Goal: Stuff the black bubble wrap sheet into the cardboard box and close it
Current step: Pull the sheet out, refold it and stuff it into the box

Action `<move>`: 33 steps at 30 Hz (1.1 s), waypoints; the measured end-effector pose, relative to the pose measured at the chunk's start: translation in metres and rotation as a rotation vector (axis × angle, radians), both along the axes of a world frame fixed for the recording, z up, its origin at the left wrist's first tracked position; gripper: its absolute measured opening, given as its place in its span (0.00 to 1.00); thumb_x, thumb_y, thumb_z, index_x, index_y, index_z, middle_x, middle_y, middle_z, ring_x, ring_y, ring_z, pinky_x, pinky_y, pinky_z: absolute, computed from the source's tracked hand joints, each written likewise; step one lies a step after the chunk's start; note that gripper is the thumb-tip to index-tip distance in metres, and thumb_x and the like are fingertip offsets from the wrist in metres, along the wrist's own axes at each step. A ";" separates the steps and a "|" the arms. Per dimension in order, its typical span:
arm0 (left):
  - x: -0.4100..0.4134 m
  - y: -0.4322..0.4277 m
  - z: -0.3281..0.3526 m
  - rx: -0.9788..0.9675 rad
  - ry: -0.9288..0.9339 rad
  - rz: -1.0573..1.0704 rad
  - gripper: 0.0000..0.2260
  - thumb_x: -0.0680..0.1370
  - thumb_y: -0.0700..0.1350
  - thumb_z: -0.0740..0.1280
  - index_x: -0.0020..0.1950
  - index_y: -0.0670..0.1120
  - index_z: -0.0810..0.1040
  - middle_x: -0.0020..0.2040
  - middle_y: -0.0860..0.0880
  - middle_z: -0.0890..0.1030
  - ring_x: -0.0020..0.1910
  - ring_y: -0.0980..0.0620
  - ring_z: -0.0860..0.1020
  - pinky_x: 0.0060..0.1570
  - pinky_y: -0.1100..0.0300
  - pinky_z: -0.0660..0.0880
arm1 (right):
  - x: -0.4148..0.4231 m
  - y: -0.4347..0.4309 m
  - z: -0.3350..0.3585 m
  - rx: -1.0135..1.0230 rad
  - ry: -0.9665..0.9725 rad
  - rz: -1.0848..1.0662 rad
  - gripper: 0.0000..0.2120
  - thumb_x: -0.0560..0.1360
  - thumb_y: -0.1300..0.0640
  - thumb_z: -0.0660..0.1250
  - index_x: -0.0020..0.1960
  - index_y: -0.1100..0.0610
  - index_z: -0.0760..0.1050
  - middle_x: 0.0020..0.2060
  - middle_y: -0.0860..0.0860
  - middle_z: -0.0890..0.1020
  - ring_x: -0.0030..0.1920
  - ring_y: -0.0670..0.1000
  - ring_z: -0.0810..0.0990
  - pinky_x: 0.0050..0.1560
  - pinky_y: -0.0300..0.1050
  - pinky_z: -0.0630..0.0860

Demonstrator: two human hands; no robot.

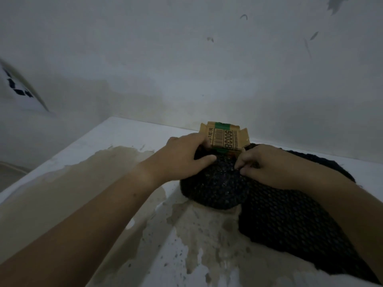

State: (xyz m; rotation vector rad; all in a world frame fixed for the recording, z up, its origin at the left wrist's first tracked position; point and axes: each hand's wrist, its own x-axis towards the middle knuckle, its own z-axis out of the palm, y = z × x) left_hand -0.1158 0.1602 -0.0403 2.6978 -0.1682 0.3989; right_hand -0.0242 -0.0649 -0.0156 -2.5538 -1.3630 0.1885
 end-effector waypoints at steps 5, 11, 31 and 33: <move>-0.030 0.008 -0.012 0.138 0.090 -0.032 0.15 0.78 0.64 0.60 0.55 0.56 0.77 0.72 0.54 0.68 0.69 0.56 0.67 0.66 0.50 0.64 | -0.001 0.010 -0.010 0.043 -0.130 -0.032 0.10 0.72 0.46 0.73 0.37 0.46 0.73 0.35 0.43 0.79 0.39 0.46 0.76 0.40 0.45 0.73; -0.025 -0.001 -0.019 0.226 0.122 -0.053 0.19 0.82 0.57 0.53 0.56 0.52 0.82 0.78 0.49 0.60 0.75 0.52 0.55 0.67 0.47 0.66 | -0.009 0.000 0.002 0.020 -0.393 -0.065 0.18 0.73 0.33 0.55 0.42 0.43 0.77 0.41 0.41 0.76 0.47 0.50 0.69 0.47 0.49 0.69; -0.034 -0.003 -0.014 0.302 0.068 -0.012 0.28 0.72 0.69 0.57 0.60 0.52 0.79 0.74 0.50 0.65 0.71 0.51 0.62 0.64 0.49 0.68 | -0.026 -0.002 -0.013 -0.111 -0.404 -0.040 0.13 0.67 0.44 0.67 0.49 0.48 0.77 0.52 0.45 0.78 0.67 0.54 0.64 0.65 0.50 0.57; -0.030 -0.006 -0.017 0.299 0.126 -0.041 0.26 0.72 0.65 0.57 0.58 0.51 0.81 0.77 0.48 0.61 0.73 0.50 0.59 0.65 0.48 0.68 | -0.029 -0.008 -0.009 0.039 -0.390 -0.029 0.09 0.69 0.48 0.70 0.47 0.48 0.76 0.47 0.44 0.79 0.63 0.52 0.67 0.61 0.47 0.60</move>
